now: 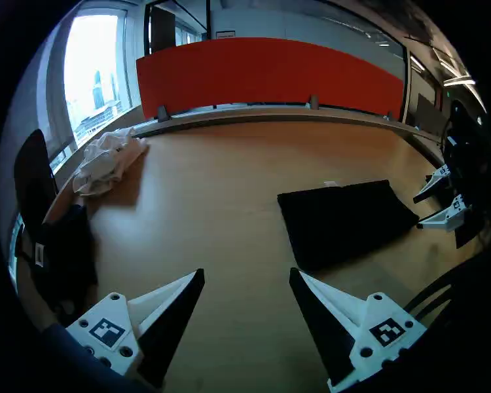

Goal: Fold towel

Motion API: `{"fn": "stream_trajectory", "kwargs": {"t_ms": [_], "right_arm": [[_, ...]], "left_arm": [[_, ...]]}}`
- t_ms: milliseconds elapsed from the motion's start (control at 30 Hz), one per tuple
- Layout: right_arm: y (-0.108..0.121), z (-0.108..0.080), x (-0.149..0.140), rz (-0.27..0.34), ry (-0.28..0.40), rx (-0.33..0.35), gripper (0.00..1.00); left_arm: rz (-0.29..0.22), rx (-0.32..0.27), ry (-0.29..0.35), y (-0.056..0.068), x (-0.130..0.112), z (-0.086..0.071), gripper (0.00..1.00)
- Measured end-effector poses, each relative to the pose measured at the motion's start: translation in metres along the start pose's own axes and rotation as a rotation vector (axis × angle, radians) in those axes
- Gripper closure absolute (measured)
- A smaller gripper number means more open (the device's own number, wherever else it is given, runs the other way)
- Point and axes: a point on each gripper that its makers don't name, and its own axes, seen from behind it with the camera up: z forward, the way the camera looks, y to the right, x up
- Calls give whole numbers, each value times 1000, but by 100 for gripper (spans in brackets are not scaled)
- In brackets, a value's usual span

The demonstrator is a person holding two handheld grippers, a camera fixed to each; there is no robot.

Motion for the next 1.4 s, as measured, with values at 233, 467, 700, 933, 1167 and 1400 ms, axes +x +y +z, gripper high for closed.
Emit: {"fn": "stream_trajectory", "kwargs": {"t_ms": [233,467,700,933,1167,1400], "right_arm": [[-3,2,-7,-15,-23,14,5],[-2,3,-10,4,-41,23,23],[-2,2,-13,30,-56,42,40],[-2,2,-19,21,-71,49,46],[-3,2,-21,9,-77,52,65],[-3,1,-20,11,-72,56,83]], "left_arm": [[-26,8,23,-2,-6,-7,4],[-26,8,34,-2,-11,-12,4],[-25,4,35,0,-15,-19,3],[-14,2,31,1,-20,-23,4],[-9,0,31,2,-22,-27,4],[-5,-4,28,3,-23,-28,4]]}}
